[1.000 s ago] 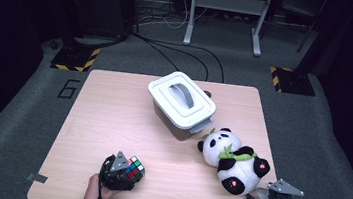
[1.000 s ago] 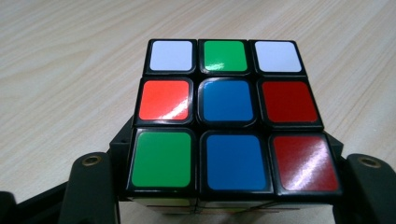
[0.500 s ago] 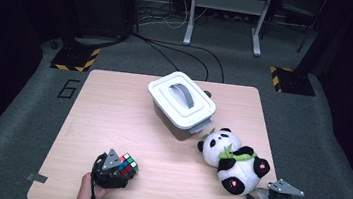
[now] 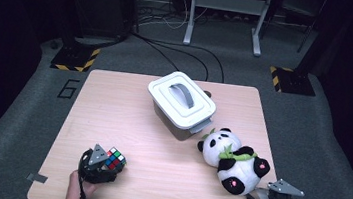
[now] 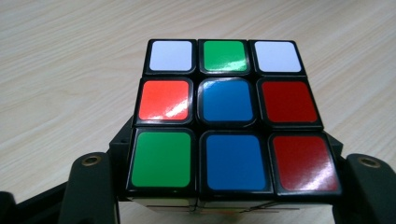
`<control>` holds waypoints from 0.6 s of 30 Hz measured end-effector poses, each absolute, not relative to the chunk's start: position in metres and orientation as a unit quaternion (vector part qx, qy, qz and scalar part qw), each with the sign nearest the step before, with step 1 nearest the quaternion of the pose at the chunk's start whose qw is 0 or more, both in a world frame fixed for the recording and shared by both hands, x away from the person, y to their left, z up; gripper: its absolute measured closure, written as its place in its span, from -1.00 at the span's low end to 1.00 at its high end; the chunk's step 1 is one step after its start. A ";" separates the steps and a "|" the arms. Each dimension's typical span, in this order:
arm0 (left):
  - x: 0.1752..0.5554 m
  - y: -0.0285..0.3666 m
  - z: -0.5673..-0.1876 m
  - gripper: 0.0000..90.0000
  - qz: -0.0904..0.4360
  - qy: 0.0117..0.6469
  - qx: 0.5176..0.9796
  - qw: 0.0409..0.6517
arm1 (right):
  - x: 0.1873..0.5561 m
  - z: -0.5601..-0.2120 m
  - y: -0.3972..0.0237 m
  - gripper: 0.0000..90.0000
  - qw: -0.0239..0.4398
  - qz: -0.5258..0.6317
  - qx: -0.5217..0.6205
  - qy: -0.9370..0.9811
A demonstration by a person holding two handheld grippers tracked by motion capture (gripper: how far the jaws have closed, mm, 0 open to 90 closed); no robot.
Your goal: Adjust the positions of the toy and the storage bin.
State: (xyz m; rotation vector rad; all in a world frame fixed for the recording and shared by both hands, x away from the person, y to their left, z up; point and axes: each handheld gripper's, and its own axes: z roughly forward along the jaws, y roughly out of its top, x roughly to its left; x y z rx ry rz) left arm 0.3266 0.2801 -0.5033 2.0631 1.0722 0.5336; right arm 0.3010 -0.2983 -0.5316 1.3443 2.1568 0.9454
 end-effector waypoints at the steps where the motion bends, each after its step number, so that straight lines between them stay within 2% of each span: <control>1: 0.327 0.280 -0.503 -0.25 0.208 0.418 0.804 0.369 | 0.301 -0.532 -0.298 -0.95 0.213 0.341 0.484 0.777; 18: 0.336 0.307 -0.501 -0.25 0.217 0.464 0.771 0.379 | 0.301 -0.532 -0.298 -0.95 0.213 0.341 0.486 0.776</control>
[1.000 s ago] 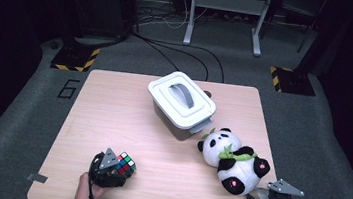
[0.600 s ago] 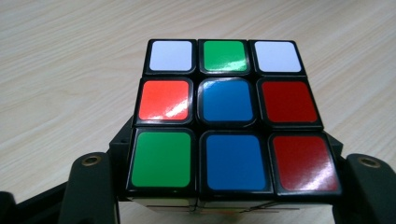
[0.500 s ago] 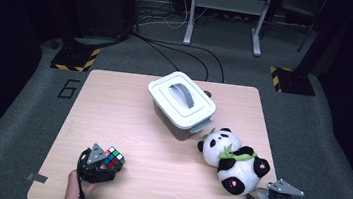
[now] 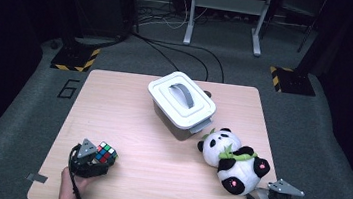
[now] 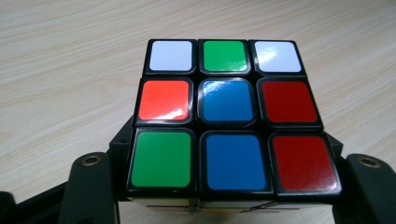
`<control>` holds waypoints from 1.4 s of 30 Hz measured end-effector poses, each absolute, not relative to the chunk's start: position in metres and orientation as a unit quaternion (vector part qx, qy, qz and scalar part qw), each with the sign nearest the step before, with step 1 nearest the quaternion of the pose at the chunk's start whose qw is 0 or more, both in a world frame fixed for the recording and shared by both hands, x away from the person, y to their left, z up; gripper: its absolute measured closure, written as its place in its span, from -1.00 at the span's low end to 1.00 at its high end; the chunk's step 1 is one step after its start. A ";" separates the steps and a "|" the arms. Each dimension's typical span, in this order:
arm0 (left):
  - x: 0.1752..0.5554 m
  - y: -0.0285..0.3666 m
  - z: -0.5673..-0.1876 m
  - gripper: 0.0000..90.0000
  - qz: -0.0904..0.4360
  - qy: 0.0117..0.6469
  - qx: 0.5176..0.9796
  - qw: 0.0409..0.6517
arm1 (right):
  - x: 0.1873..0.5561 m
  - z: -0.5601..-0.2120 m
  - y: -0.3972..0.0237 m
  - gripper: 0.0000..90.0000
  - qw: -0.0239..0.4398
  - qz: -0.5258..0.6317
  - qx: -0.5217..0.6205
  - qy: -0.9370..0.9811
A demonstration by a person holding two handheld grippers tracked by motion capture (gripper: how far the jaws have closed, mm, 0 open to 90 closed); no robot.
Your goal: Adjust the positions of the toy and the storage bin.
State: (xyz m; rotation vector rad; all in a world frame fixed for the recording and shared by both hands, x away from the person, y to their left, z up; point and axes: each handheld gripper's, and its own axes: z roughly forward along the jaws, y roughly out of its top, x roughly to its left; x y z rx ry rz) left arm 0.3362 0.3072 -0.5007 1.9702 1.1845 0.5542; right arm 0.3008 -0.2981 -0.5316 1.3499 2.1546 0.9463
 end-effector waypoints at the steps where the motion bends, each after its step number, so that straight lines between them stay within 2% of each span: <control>1: 0.337 0.310 -0.500 -0.25 0.216 0.467 0.771 0.376 | 0.301 -0.532 -0.298 -0.95 0.213 0.341 0.486 0.776; 42: 0.383 0.361 -0.490 -0.25 0.229 0.522 0.735 0.366 | 0.301 -0.532 -0.298 -0.94 0.213 0.341 0.486 0.776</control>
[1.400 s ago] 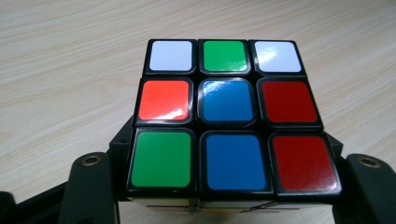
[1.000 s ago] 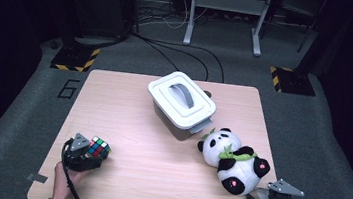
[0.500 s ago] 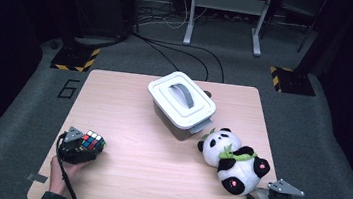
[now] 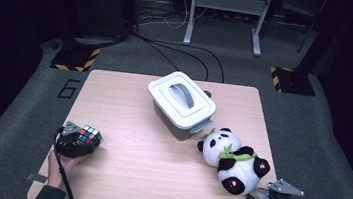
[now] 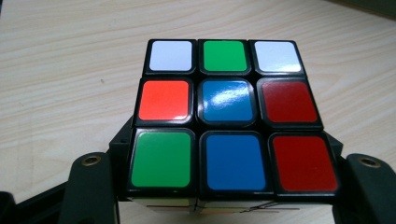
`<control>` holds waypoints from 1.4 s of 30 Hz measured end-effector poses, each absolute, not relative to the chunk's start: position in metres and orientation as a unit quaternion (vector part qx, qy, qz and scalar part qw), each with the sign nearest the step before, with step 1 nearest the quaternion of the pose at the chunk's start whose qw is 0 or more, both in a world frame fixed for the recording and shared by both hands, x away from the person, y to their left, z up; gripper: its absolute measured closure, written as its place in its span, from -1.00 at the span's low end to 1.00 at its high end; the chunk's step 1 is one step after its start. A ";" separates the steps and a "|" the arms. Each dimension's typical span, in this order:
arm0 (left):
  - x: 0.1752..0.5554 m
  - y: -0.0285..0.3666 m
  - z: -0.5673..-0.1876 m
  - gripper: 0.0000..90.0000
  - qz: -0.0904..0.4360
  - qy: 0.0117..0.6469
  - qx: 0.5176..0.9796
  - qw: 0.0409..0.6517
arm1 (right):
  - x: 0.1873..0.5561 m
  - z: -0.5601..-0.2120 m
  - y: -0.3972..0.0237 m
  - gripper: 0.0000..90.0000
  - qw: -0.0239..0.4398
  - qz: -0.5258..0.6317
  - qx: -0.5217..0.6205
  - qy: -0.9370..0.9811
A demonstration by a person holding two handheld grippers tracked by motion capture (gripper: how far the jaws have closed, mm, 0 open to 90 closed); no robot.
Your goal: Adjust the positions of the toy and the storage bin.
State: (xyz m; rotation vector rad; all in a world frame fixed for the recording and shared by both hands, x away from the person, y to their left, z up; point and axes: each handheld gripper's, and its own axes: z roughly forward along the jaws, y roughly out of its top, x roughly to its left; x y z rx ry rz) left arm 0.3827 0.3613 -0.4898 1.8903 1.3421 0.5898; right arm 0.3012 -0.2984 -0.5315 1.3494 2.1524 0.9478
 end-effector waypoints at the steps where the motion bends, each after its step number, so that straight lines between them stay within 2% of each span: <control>1: 0.384 0.362 -0.489 -0.25 0.227 0.524 0.735 0.365 | 0.301 -0.532 -0.298 -0.94 0.213 0.342 0.486 0.775; 22: 0.414 0.380 -0.494 -0.25 0.254 0.550 0.725 0.328 | 0.301 -0.532 -0.298 -0.94 0.214 0.341 0.488 0.775; 42: 0.428 0.391 -0.514 -0.25 0.249 0.596 0.702 0.299 | 0.301 -0.531 -0.298 -0.94 0.214 0.341 0.487 0.775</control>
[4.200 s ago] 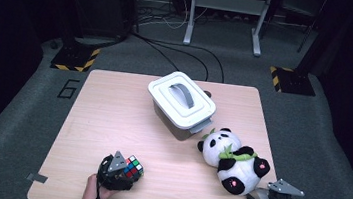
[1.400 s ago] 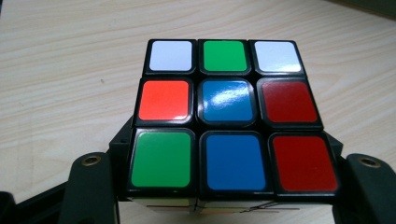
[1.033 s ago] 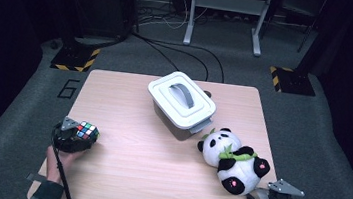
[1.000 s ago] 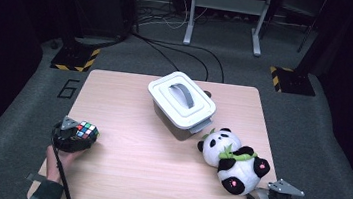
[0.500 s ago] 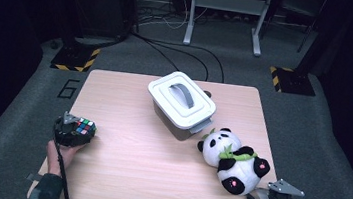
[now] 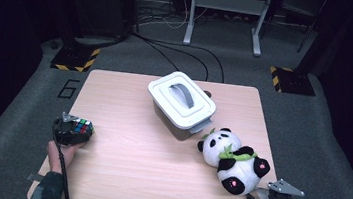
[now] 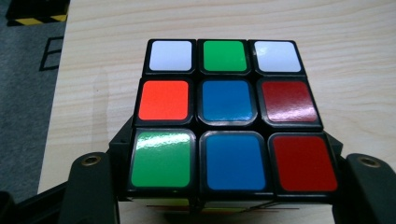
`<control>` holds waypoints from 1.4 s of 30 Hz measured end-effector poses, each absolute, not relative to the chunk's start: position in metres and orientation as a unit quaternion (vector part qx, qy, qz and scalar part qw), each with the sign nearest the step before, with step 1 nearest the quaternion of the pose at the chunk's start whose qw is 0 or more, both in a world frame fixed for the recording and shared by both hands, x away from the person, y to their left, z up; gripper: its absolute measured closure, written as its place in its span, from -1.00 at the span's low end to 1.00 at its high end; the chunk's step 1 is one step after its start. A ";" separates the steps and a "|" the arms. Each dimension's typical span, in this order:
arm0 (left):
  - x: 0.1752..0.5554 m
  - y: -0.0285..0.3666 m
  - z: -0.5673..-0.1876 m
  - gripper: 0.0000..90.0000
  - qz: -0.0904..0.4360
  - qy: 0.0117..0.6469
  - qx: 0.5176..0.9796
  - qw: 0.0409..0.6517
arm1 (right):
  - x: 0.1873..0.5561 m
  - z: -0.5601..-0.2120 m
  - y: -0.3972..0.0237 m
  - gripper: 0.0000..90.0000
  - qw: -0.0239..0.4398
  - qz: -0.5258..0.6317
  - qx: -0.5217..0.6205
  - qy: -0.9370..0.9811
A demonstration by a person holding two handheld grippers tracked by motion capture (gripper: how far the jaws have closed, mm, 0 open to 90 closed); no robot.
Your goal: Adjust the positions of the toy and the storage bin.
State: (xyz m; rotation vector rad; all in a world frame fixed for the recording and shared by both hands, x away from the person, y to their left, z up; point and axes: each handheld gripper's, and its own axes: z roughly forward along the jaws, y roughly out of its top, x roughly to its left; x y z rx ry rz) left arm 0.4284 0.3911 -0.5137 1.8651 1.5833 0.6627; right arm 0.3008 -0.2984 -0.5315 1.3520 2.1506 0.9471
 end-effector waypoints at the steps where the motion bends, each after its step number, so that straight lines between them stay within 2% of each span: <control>1: 0.429 0.392 -0.514 -0.25 0.252 0.599 0.698 0.300 | 0.301 -0.531 -0.298 -0.94 0.214 0.342 0.488 0.774; 18: 0.429 0.391 -0.516 -0.27 0.258 0.614 0.682 0.302 | 0.301 -0.531 -0.298 -0.94 0.214 0.341 0.488 0.775; 22: 0.426 0.392 -0.514 -0.48 0.253 0.613 0.683 0.307 | 0.301 -0.531 -0.298 -0.94 0.213 0.341 0.488 0.775; 23: 0.425 0.391 -0.513 -0.48 0.256 0.611 0.683 0.307 | 0.301 -0.531 -0.298 -0.94 0.214 0.341 0.488 0.775; 24: 0.423 0.390 -0.510 -0.64 0.256 0.611 0.684 0.307 | 0.301 -0.531 -0.298 -0.94 0.214 0.342 0.488 0.774; 29: 0.416 0.388 -0.501 -0.74 0.262 0.604 0.685 0.314 | 0.301 -0.531 -0.298 -0.94 0.214 0.342 0.488 0.774; 31: 0.412 0.385 -0.497 -0.82 0.261 0.598 0.688 0.318 | 0.301 -0.531 -0.298 -0.94 0.214 0.341 0.488 0.774; 32: 0.409 0.383 -0.494 -0.93 0.260 0.589 0.694 0.321 | 0.301 -0.531 -0.298 -0.94 0.214 0.341 0.489 0.774; 42: 0.396 0.370 -0.478 -0.98 0.288 0.570 0.697 0.326 | 0.301 -0.531 -0.298 -0.94 0.214 0.341 0.489 0.774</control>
